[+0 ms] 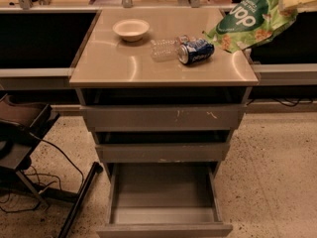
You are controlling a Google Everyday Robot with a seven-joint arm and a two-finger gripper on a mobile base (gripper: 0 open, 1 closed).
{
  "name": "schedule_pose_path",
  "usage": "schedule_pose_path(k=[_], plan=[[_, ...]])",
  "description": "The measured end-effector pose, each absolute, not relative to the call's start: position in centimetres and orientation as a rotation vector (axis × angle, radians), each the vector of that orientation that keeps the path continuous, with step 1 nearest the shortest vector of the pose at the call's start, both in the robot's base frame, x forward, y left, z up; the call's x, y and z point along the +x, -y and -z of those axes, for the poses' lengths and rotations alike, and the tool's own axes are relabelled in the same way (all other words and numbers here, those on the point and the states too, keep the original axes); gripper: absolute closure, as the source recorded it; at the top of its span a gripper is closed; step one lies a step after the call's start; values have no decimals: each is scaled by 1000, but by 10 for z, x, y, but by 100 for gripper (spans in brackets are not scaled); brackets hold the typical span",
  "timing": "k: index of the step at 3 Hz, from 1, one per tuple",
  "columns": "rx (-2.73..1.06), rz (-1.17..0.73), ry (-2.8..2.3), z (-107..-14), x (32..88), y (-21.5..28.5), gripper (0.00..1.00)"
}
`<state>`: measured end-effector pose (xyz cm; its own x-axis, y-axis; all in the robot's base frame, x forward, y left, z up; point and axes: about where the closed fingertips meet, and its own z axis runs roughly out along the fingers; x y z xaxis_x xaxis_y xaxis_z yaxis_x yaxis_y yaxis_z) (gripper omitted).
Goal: Place green rice chip bag into bottom drawer
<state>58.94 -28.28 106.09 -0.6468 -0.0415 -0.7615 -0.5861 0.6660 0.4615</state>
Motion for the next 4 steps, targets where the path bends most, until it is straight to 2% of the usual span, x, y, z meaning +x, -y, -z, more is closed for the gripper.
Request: schedule_pose_path(k=[1, 2, 3, 4], plan=[[-460, -921, -2121, -1060, 593, 285, 100], [-462, -767, -2041, -1087, 569, 302, 100], [-546, -466, -1890, -1148, 511, 301, 100], [-611, -341, -1735, -1190, 465, 255, 100]])
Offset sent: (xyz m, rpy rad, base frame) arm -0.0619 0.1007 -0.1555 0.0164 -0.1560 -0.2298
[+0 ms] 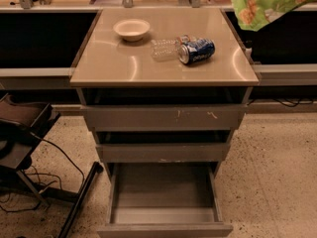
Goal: Place green rice chip bag into bottom drawer
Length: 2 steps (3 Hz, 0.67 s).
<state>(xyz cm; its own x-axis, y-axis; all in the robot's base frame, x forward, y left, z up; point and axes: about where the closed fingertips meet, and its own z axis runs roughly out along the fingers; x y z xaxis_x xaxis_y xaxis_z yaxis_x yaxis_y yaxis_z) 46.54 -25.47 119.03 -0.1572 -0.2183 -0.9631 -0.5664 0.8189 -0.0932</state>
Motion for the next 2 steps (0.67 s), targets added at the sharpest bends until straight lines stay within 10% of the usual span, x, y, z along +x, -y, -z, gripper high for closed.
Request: schedule_pose_path(k=[2], plan=[[-590, -301, -1708, -1169, 467, 239, 100]])
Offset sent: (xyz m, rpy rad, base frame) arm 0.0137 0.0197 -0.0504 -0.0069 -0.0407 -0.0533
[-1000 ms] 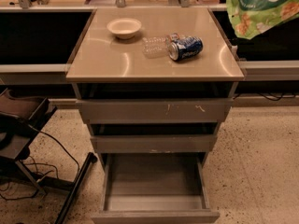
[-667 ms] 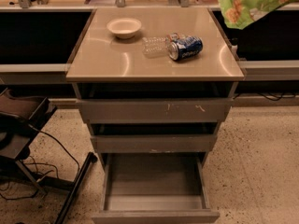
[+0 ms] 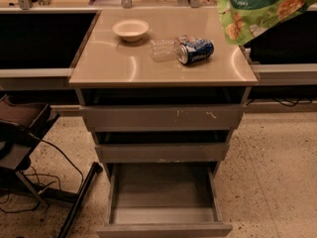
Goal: Place green rice chip bag into bottom drawer
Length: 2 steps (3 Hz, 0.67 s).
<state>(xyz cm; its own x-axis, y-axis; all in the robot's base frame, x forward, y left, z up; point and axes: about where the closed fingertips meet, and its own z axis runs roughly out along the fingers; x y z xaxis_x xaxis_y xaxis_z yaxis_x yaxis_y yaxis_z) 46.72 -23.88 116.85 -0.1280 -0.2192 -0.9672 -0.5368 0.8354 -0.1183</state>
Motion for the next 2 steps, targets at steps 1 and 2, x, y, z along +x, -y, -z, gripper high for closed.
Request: schedule_pose_path(k=[1, 2], plan=[[-572, -223, -1701, -1144, 468, 219, 100], [-515, -117, -1749, -1102, 473, 198, 100]])
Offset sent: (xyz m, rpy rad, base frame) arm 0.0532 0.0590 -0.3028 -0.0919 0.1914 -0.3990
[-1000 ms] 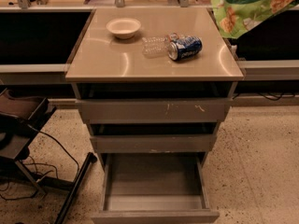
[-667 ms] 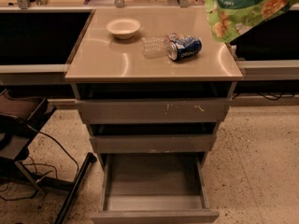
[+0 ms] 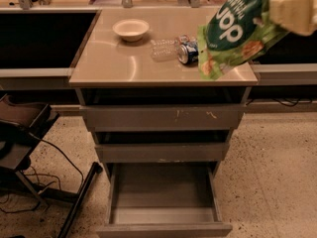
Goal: Place green rice chip bag into bottom drawer
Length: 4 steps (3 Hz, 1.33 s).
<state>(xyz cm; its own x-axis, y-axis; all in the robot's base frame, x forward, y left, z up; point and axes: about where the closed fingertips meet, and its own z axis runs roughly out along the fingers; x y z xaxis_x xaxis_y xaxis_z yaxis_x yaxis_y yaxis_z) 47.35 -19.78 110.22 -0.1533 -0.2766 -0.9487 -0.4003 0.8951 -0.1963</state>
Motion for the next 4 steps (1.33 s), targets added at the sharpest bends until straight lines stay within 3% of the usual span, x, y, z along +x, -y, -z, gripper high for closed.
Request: schedule_pose_path(k=[2, 4], plan=[[-447, 16, -1866, -1007, 492, 192, 100], [-464, 21, -1879, -1007, 492, 192, 100]])
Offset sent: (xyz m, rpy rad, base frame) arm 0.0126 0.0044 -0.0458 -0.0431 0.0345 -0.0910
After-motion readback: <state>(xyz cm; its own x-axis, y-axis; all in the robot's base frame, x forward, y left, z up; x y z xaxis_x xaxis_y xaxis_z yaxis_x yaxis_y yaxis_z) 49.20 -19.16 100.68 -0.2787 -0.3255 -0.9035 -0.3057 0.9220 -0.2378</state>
